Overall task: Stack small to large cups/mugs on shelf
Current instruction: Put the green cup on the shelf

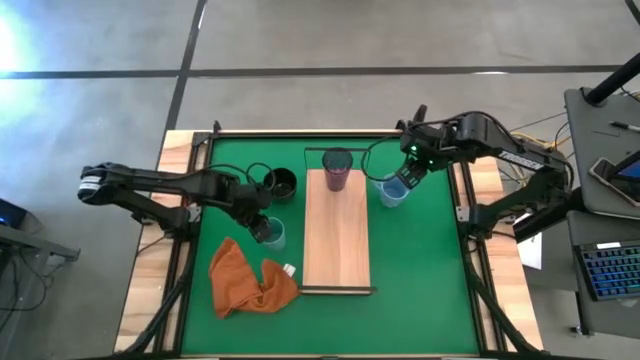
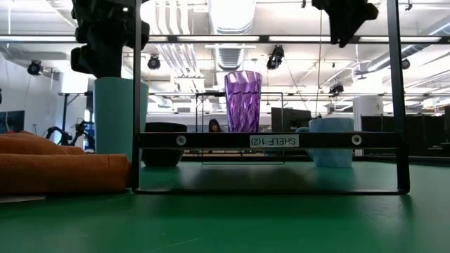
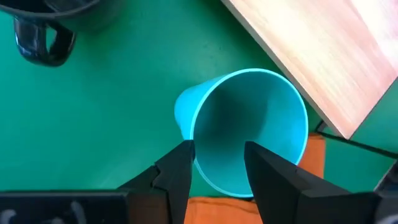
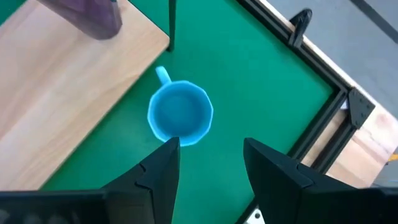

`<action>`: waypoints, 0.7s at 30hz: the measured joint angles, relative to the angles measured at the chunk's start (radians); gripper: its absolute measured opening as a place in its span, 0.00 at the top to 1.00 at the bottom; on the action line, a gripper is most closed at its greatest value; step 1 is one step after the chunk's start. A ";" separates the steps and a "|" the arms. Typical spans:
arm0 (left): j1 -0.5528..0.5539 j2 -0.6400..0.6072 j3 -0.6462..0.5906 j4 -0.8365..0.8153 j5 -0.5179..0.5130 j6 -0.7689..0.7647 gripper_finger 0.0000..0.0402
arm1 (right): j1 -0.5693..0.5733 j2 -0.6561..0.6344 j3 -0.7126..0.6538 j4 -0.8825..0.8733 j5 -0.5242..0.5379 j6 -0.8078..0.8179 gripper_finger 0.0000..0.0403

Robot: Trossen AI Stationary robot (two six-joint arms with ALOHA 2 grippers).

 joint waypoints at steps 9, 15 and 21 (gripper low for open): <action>0.000 0.080 -0.008 0.036 -0.031 -0.001 0.66 | 0.011 -0.067 -0.069 0.039 -0.001 0.008 0.57; -0.001 0.130 -0.005 0.054 -0.029 -0.001 0.66 | 0.011 -0.070 -0.073 0.049 -0.001 -0.008 0.57; -0.001 0.176 0.015 0.077 -0.035 0.016 0.73 | 0.010 -0.069 -0.078 0.061 -0.001 -0.034 0.58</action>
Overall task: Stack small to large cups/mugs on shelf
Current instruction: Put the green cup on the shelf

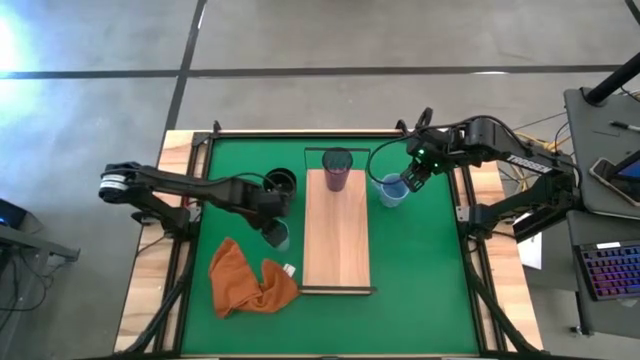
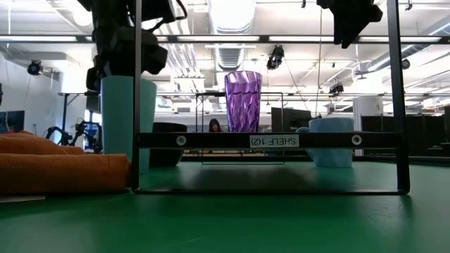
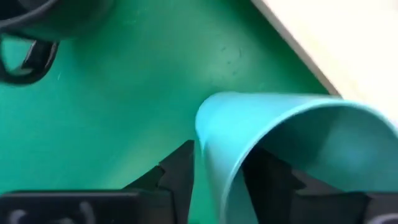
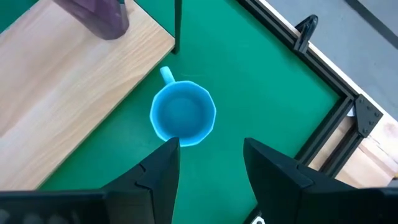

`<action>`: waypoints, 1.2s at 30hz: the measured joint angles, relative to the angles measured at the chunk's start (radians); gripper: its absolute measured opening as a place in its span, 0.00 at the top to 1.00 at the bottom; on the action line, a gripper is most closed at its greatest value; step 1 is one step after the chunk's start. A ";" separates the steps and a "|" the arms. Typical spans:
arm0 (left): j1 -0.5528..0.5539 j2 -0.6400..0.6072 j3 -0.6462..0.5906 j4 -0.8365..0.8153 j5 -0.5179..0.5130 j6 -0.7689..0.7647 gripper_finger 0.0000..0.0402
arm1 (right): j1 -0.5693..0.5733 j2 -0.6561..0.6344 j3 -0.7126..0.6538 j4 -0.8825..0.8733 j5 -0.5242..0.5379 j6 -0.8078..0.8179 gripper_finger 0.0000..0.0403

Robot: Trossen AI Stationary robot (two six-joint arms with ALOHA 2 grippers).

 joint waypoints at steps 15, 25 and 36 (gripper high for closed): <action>0.027 -0.039 0.233 -0.045 -0.083 0.066 1.00 | 0.000 0.002 -0.005 0.028 0.026 -0.019 0.58; 0.097 0.063 0.434 -0.042 -0.107 0.141 1.00 | 0.000 0.054 -0.005 0.047 0.020 -0.020 0.58; 0.159 0.270 0.593 -0.036 -0.074 0.272 1.00 | 0.000 0.066 -0.005 0.048 0.017 -0.020 0.57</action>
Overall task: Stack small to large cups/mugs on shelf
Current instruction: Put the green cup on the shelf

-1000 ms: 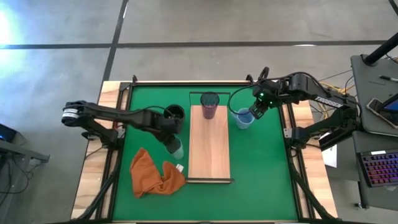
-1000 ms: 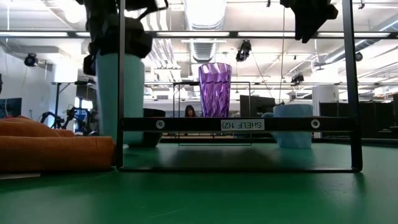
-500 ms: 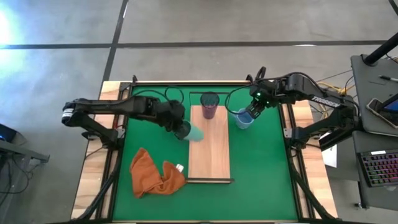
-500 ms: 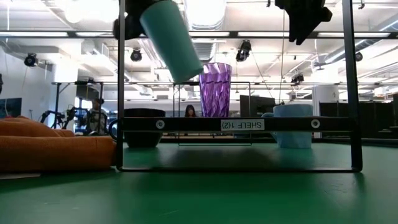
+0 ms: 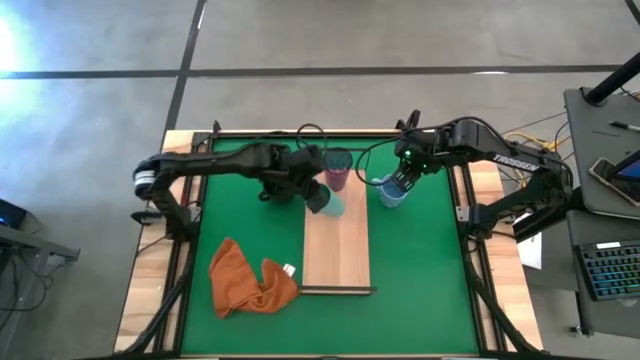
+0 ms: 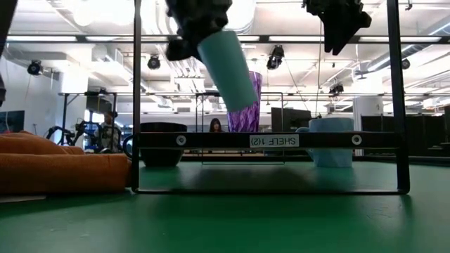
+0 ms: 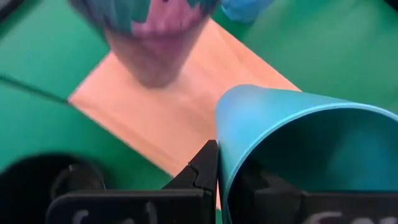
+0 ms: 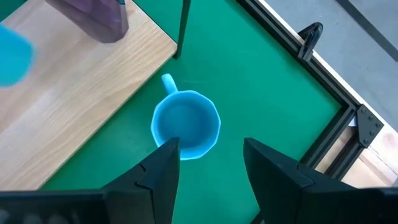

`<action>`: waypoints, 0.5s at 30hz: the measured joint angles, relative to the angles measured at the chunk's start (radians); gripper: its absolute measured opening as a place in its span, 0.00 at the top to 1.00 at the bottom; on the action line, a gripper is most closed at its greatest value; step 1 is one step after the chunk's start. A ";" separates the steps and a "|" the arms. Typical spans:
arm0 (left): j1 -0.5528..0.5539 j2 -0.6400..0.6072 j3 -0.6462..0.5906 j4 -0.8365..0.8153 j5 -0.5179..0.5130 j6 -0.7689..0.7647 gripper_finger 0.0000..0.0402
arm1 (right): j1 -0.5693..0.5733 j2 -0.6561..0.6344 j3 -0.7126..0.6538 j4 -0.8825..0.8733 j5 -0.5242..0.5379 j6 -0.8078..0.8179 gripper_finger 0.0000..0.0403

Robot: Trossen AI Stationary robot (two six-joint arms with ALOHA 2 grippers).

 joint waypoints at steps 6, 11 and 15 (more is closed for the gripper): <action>0.029 0.110 0.109 -0.019 0.001 0.055 1.00 | 0.000 0.003 -0.004 0.008 0.000 0.000 0.57; 0.035 0.158 0.169 -0.098 -0.007 0.076 1.00 | 0.000 0.003 -0.016 0.029 -0.049 -0.003 0.57; 0.036 0.156 0.171 -0.098 -0.021 0.079 1.00 | 0.007 0.003 -0.063 0.158 -0.168 -0.017 0.58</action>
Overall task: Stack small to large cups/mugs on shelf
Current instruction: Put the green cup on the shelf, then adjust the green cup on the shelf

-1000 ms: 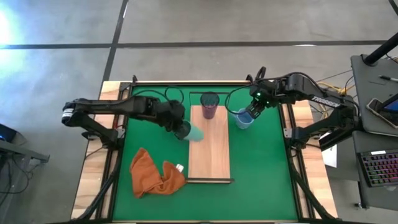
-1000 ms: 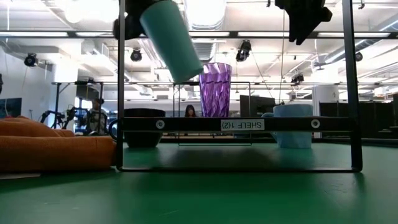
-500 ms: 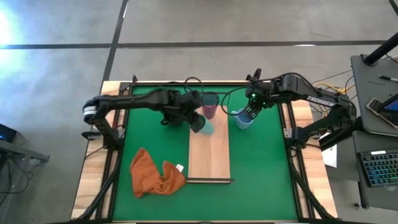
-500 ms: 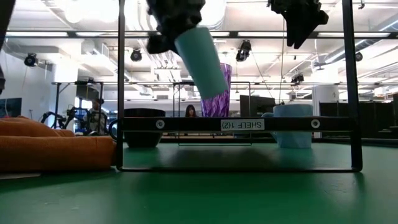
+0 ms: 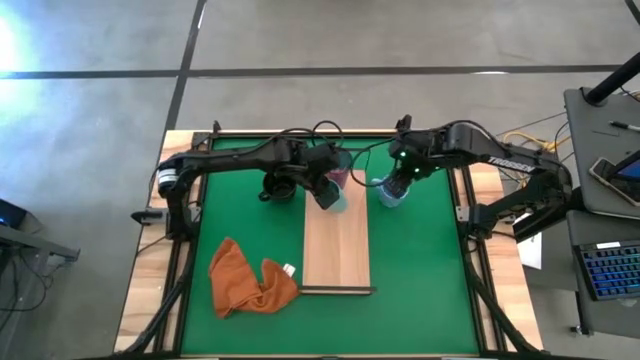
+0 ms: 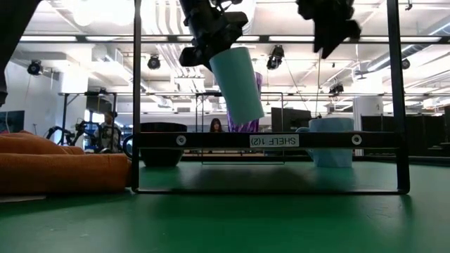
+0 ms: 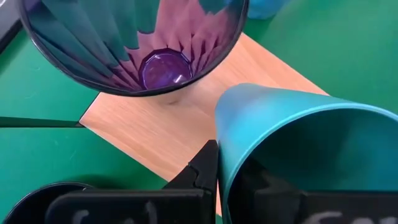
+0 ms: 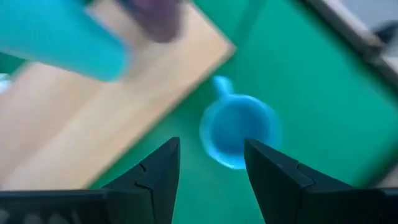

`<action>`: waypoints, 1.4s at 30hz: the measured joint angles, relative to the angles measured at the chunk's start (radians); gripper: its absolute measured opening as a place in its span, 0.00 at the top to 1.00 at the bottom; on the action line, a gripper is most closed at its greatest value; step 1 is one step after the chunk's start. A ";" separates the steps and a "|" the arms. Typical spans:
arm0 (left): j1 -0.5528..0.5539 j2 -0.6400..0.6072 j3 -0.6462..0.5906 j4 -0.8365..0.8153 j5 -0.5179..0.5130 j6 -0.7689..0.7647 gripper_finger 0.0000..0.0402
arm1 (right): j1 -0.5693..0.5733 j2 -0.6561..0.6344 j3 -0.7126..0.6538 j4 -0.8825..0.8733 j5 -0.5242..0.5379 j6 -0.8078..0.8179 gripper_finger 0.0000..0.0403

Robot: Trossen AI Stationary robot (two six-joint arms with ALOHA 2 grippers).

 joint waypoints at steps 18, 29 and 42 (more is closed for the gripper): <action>0.006 0.000 -0.021 0.089 0.049 -0.023 1.00 | 0.028 0.006 -0.299 0.612 -0.220 0.103 0.76; 0.005 0.000 -0.039 0.103 0.048 -0.052 0.88 | 0.029 0.005 -0.386 0.752 -0.245 0.142 0.75; 0.006 0.000 -0.049 0.163 0.016 -0.052 0.83 | 0.029 0.005 -0.431 0.754 -0.245 0.149 0.75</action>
